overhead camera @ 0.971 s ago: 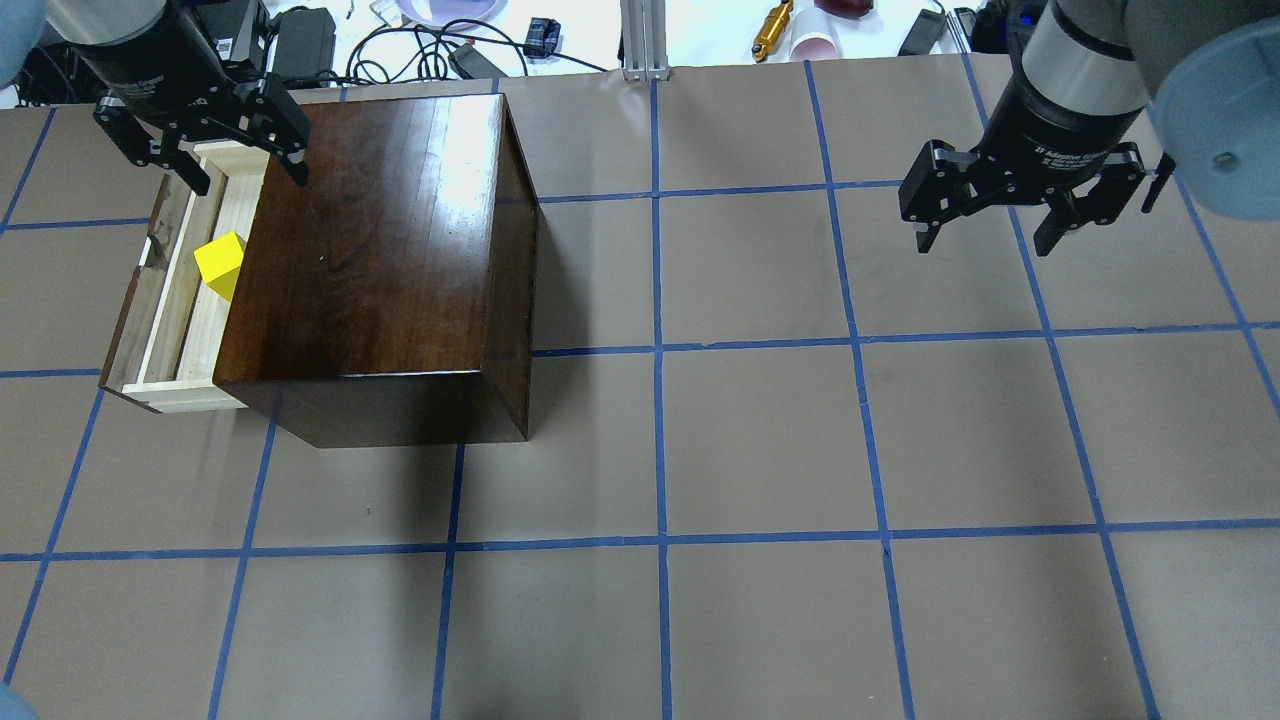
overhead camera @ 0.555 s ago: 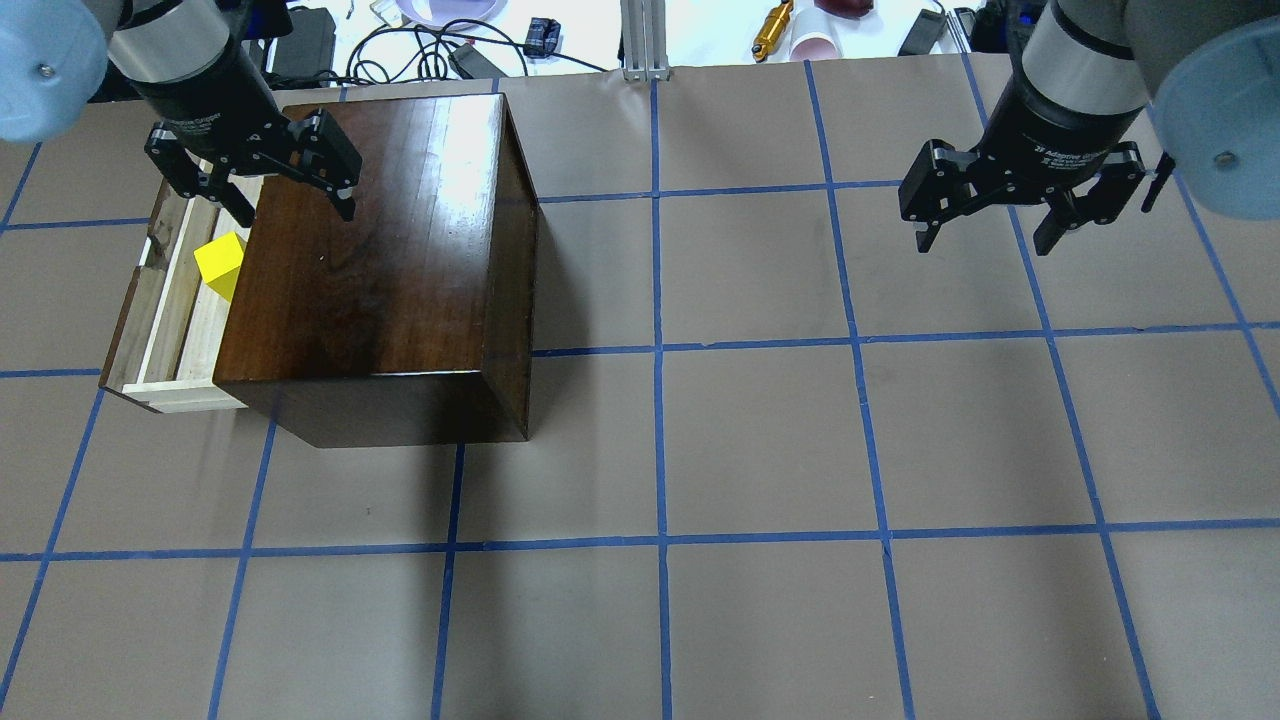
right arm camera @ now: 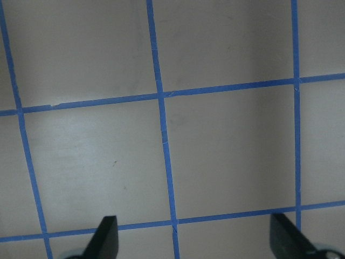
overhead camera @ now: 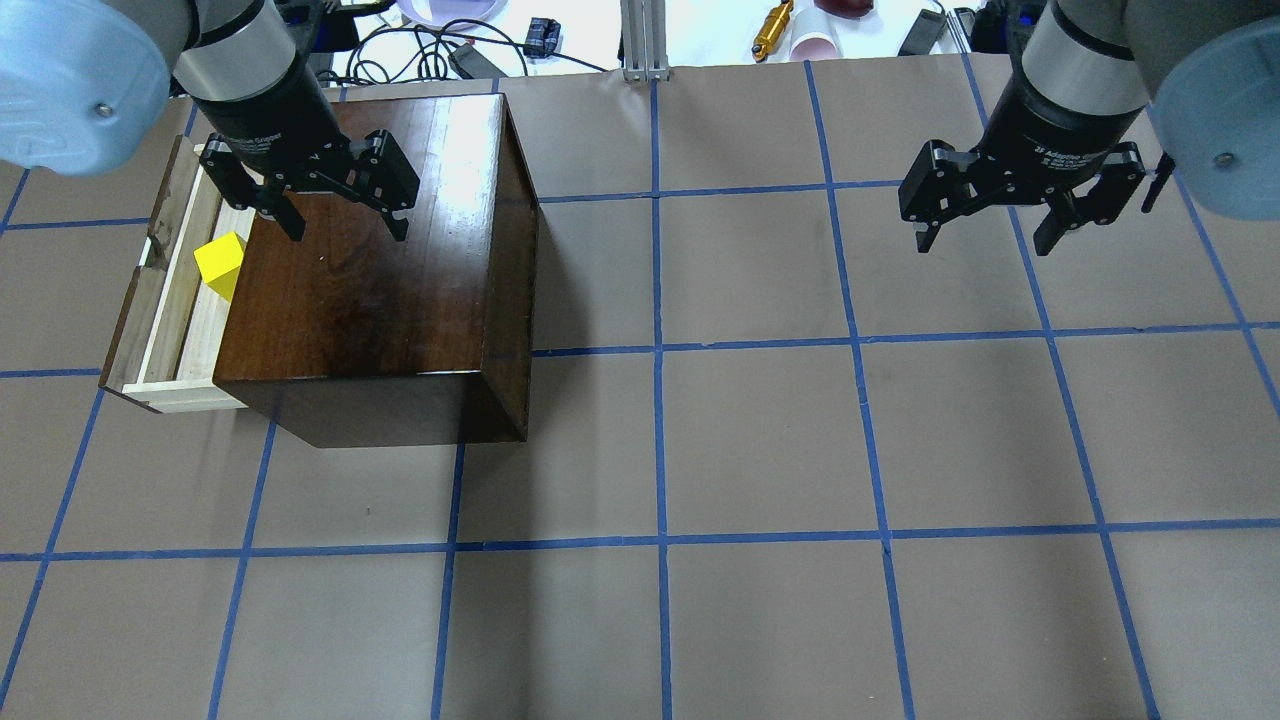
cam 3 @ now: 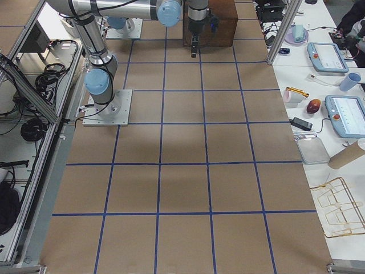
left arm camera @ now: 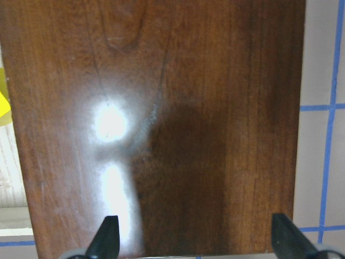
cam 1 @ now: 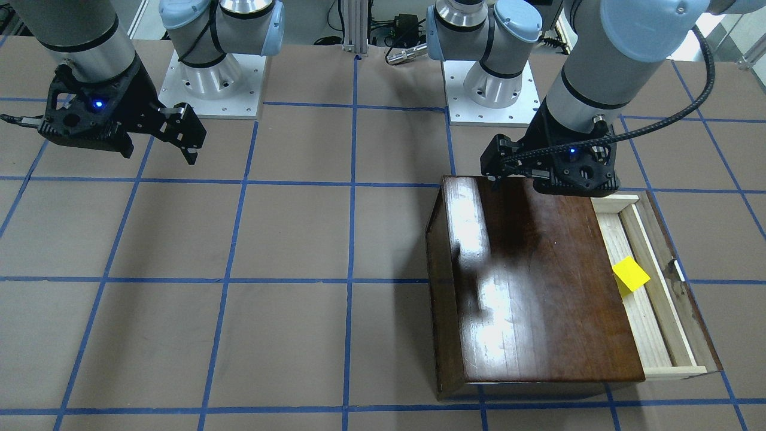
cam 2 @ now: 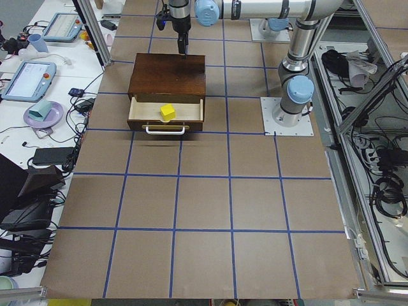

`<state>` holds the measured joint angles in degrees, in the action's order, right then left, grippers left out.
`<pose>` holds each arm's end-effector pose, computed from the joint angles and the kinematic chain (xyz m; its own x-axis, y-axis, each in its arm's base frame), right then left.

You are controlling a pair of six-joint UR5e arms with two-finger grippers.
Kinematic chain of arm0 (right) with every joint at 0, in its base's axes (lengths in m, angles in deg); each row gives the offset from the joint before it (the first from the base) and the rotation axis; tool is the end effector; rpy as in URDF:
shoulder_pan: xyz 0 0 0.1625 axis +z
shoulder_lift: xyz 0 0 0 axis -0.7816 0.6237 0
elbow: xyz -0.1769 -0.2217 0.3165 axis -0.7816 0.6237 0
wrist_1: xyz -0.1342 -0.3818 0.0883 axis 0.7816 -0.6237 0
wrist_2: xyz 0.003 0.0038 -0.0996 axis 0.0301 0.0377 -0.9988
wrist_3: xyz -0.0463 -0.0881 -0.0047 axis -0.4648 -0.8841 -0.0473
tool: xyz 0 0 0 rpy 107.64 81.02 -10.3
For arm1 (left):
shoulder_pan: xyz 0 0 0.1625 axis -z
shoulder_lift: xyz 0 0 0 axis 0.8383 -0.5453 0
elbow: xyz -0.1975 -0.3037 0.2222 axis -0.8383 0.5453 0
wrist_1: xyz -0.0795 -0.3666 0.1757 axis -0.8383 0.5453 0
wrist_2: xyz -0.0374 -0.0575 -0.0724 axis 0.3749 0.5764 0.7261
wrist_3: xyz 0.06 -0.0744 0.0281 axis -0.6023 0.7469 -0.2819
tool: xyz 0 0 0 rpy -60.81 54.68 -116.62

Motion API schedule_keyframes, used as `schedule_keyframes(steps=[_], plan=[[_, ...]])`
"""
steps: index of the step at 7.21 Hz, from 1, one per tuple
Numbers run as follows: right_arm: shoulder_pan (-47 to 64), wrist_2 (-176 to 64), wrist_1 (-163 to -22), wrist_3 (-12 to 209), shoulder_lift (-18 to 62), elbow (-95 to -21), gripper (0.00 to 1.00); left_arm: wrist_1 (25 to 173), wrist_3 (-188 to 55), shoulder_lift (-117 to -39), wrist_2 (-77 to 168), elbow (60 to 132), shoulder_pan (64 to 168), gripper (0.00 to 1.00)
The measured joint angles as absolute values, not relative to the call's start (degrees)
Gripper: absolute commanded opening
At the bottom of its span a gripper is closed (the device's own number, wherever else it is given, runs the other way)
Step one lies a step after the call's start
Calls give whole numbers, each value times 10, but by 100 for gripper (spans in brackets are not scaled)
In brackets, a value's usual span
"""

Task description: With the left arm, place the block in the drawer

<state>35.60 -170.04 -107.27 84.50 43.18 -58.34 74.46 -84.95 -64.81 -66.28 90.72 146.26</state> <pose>0.1064 -0.4869 0.4719 -0.9952 0.0962 0.0159 0.0964 0.9953 0.0107 -0.1260 -0.5340 0.4648 -0.9983 0.0585 -0.0042 0.0581 0.9965 0.0601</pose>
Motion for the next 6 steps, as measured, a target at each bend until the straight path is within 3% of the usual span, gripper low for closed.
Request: schedule_keyframes(steps=[6], plan=[[356,-1700,-1073,845,432,-583,100,744,-854,-639,-662,919,1463,100]])
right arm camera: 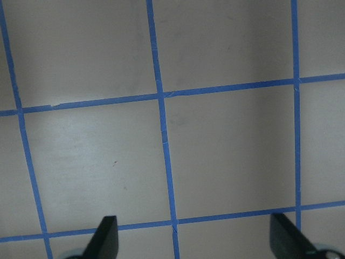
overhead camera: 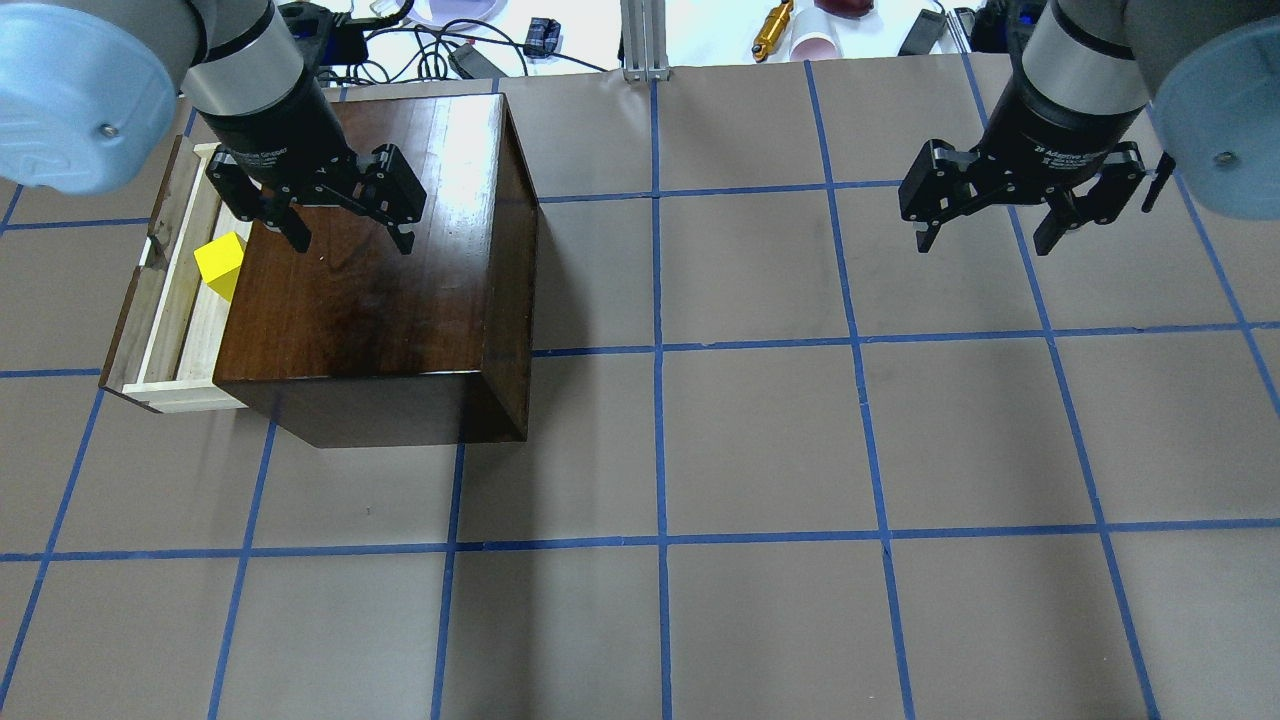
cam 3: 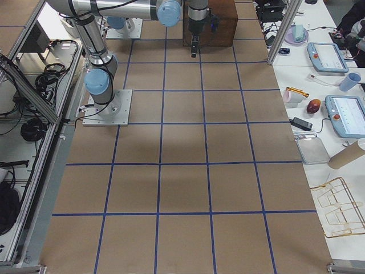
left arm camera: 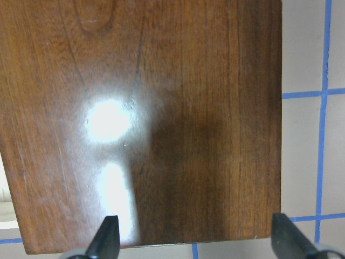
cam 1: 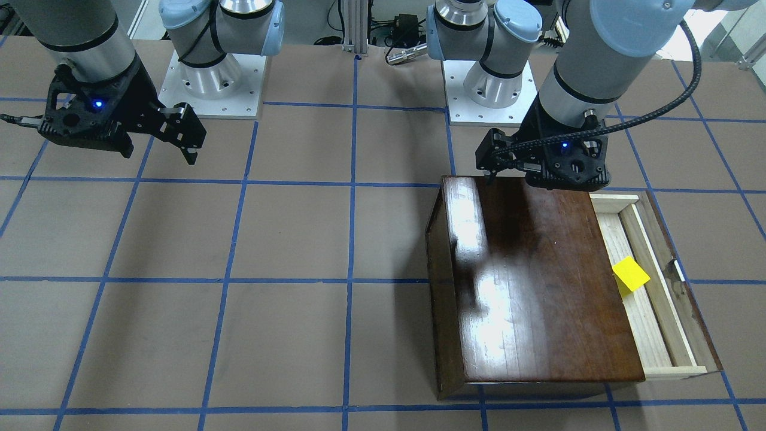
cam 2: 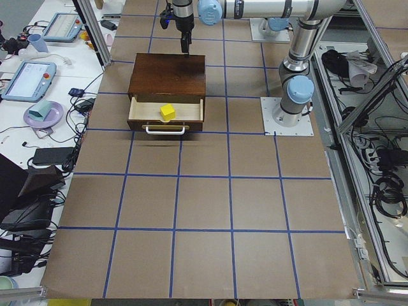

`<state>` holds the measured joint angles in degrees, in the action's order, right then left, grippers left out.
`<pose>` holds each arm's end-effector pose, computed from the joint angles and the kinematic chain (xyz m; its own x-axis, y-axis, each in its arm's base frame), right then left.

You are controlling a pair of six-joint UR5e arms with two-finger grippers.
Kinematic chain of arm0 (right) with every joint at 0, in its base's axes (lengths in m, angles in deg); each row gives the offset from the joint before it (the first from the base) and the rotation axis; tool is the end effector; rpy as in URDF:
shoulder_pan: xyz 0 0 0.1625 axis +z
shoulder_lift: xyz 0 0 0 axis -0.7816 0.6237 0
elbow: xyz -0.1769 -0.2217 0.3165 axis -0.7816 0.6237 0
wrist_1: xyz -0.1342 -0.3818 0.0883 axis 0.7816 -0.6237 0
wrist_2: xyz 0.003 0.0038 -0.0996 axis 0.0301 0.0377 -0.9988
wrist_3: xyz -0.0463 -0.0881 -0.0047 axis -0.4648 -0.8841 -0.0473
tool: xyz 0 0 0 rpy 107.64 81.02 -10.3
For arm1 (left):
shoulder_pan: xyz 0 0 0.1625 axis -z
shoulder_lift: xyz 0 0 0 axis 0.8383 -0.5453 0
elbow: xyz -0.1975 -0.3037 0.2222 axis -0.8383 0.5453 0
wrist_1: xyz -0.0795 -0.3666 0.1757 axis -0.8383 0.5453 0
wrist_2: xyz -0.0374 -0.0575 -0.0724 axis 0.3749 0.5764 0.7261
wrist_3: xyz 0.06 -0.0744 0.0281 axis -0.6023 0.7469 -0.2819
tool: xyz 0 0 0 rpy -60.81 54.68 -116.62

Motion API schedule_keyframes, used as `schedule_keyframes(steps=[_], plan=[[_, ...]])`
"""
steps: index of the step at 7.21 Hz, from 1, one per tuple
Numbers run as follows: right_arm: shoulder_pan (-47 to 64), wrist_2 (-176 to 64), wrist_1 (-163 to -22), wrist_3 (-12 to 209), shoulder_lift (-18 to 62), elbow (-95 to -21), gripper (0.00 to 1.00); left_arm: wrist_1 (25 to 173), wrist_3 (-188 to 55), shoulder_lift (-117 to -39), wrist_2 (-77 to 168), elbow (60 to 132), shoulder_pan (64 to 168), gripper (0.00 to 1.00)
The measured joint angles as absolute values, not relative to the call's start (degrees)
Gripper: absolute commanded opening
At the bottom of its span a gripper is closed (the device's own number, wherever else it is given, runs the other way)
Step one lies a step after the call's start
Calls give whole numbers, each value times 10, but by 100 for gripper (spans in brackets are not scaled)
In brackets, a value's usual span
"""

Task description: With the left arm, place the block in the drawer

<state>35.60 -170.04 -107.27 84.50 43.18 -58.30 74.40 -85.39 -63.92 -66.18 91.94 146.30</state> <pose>0.1064 -0.4870 0.4722 -0.9952 0.0962 0.0159 0.0964 0.9953 0.0100 -0.1266 -0.5267 0.4628 -0.9978 0.0667 -0.0016 0.0665 0.9957 0.0647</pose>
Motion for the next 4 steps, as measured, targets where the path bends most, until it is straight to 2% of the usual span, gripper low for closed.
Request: schedule_keyframes(steps=[4], plan=[[356,-1700,-1073,845,432,-583,100,743,-849,-640,-661,920,1458,100]])
